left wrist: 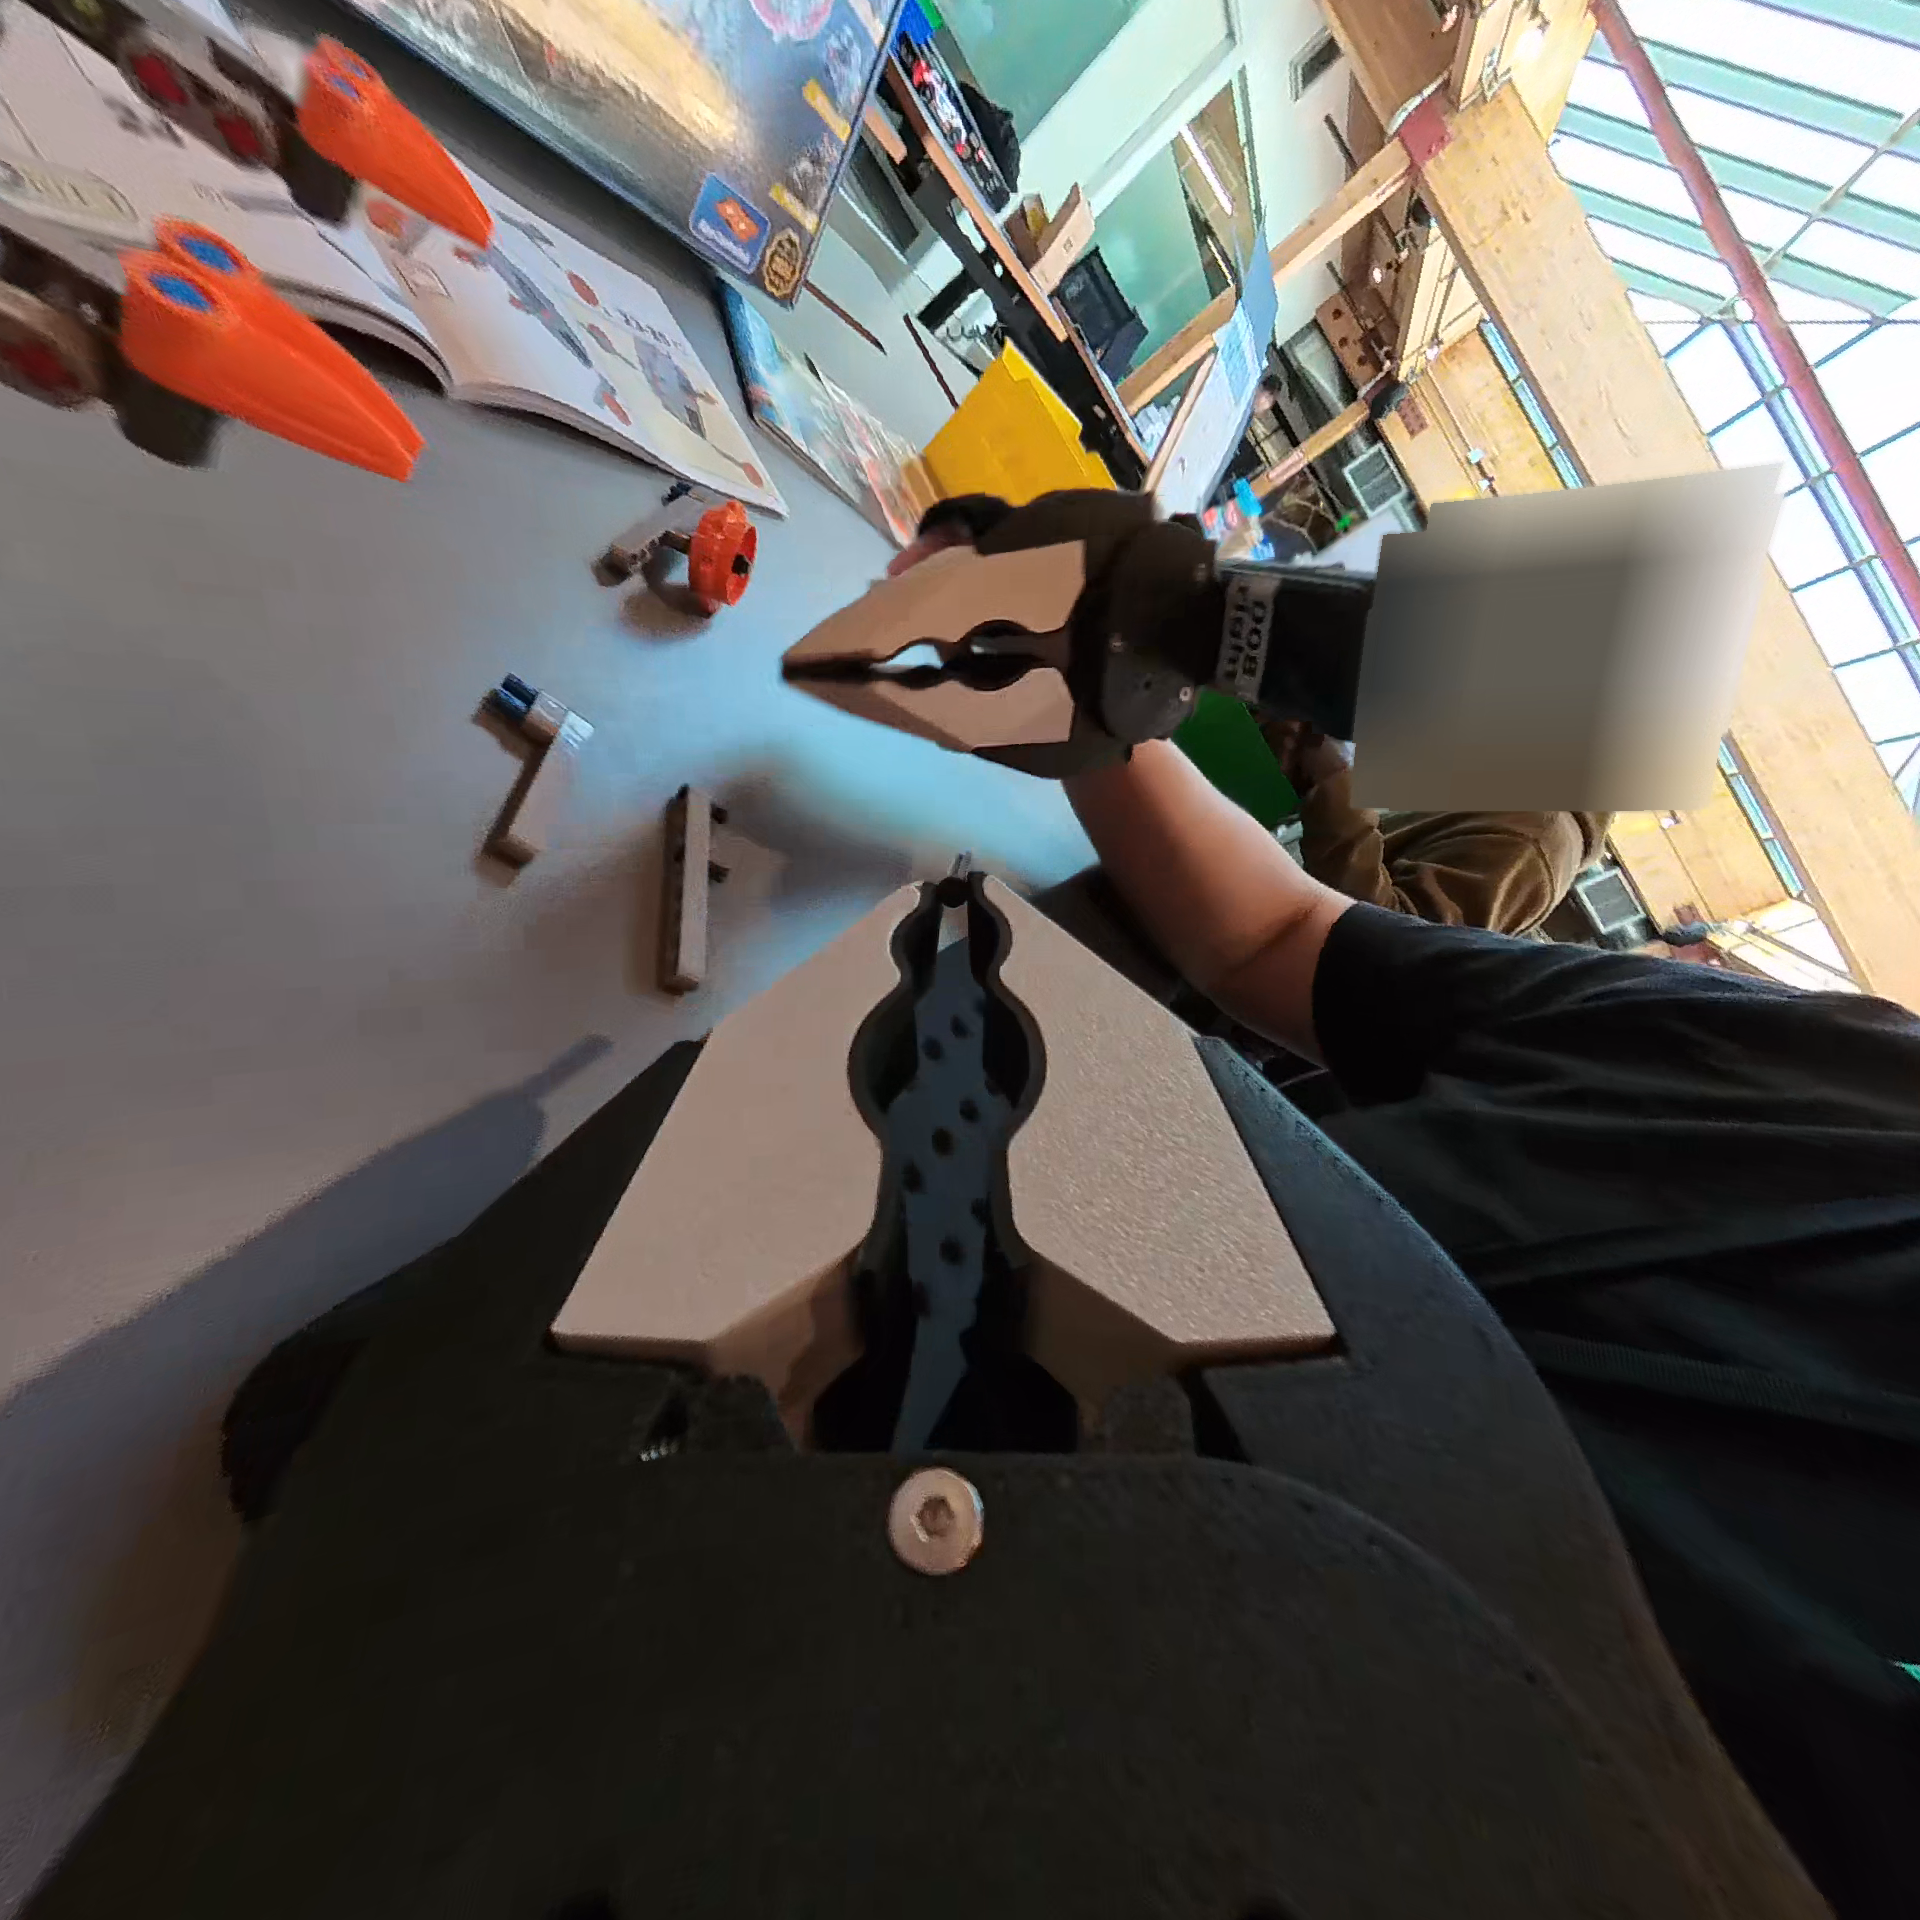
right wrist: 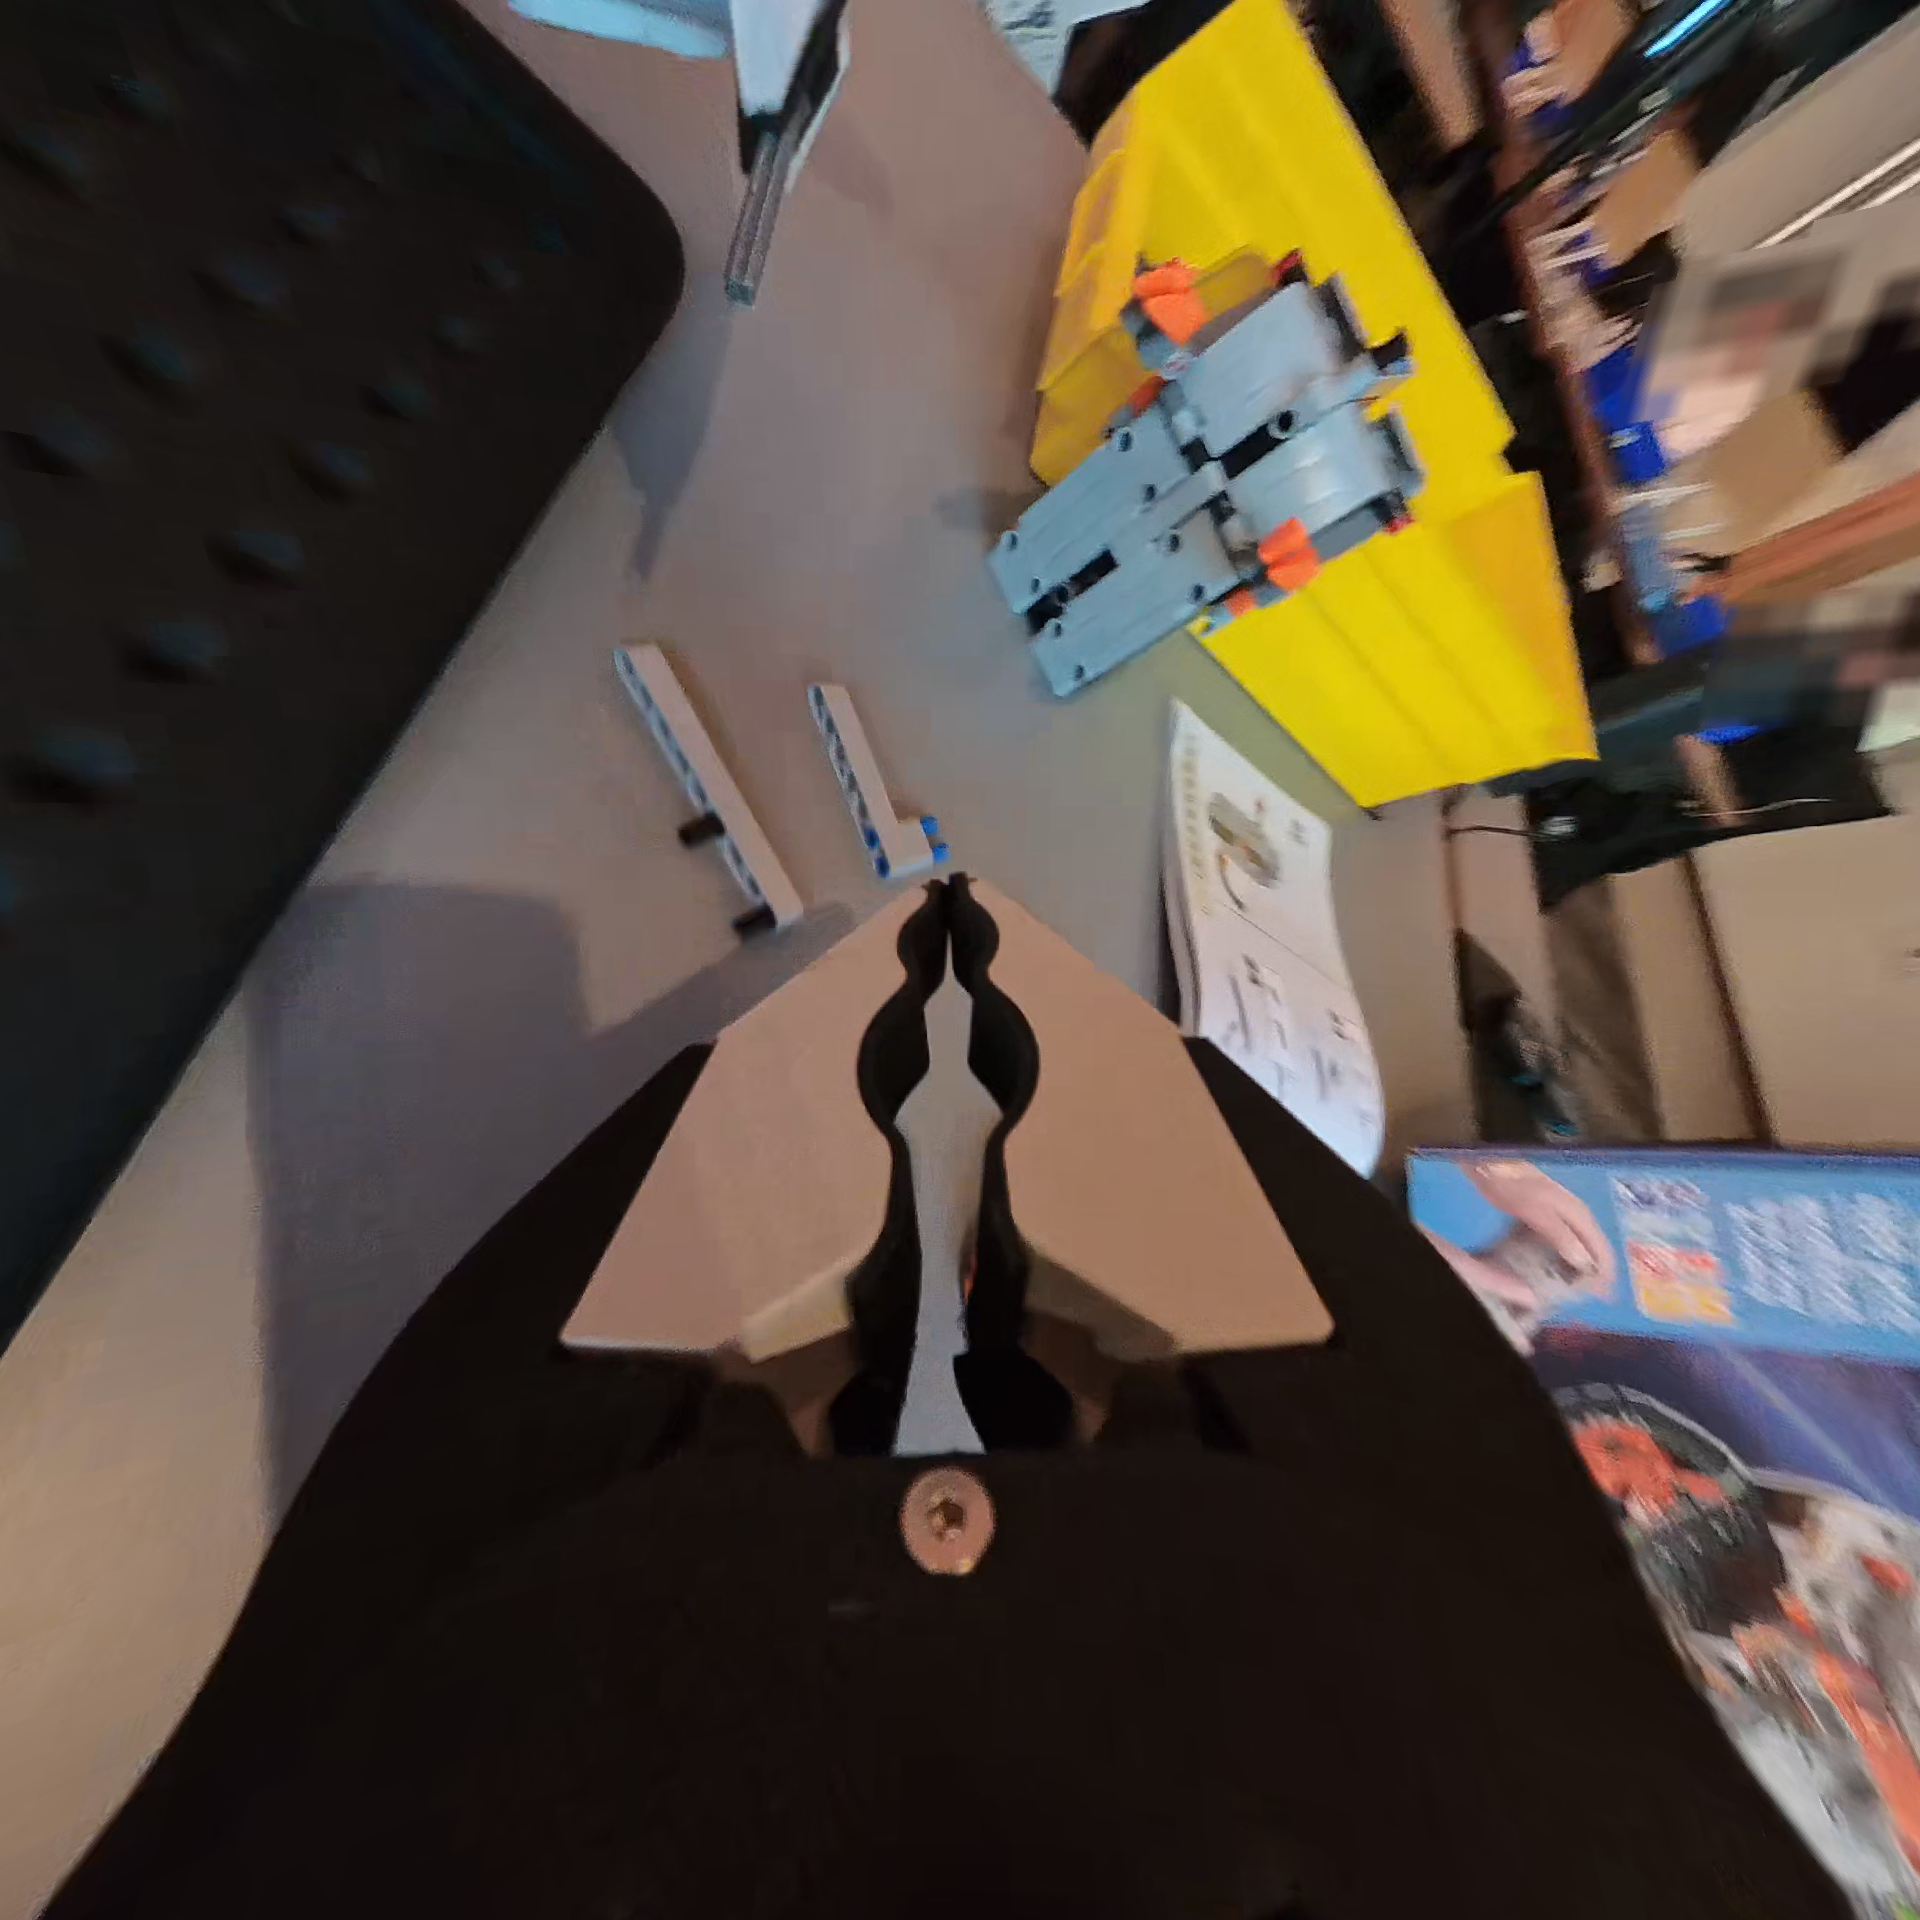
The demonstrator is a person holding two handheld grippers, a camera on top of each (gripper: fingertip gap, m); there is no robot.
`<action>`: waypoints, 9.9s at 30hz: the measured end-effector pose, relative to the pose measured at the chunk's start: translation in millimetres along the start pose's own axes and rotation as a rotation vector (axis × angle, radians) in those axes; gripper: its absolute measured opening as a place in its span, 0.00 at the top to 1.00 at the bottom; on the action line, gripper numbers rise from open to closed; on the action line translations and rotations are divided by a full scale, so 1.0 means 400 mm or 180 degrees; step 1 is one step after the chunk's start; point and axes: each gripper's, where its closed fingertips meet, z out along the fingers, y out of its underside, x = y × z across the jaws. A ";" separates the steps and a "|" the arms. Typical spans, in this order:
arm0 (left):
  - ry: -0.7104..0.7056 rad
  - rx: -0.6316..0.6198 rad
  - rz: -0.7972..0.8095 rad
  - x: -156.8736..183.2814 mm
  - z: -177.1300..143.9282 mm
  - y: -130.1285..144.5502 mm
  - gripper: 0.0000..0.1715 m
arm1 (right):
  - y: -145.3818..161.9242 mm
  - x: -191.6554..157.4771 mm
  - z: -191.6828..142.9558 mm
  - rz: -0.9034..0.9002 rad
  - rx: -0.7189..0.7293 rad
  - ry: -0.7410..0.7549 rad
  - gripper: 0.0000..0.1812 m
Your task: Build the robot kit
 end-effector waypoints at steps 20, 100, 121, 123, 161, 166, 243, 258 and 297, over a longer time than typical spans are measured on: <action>-0.0089 0.0023 -0.0032 0.013 -0.007 0.000 0.98 | 0.036 -0.066 0.185 0.0664 -0.1087 -0.2187 0.81; -0.1025 -0.2754 0.0893 -0.012 0.232 0.113 0.98 | 0.046 -0.118 -0.138 -0.1871 -0.0557 0.0390 0.96; -0.1208 -0.3569 0.1243 -0.014 0.235 0.128 0.98 | 0.033 -0.137 -0.133 -0.2302 -0.0565 0.0418 0.96; -0.1175 -0.3554 0.1241 -0.010 0.244 0.126 0.98 | 0.034 -0.138 -0.134 -0.2295 -0.0563 0.0411 0.96; -0.0008 -0.1749 0.0521 0.055 0.323 0.046 0.88 | 0.018 -0.069 -0.172 -0.1240 -0.0278 0.0509 0.96; -0.0194 -0.1995 0.0701 0.032 0.337 0.059 0.93 | 0.031 -0.077 -0.171 -0.1195 -0.0309 0.0416 0.96; -0.0699 -0.0130 0.1115 -0.003 0.136 -0.016 0.83 | 0.076 0.011 -0.189 0.2216 -0.0228 0.0293 0.99; -0.0532 -0.0529 0.0617 0.013 0.268 0.017 0.72 | -0.013 0.002 -0.196 0.3540 0.0953 -0.0606 0.99; 0.0364 -0.0423 -0.0482 0.061 0.339 -0.007 0.95 | -0.068 -0.097 -0.145 0.2133 0.0673 -0.0544 0.98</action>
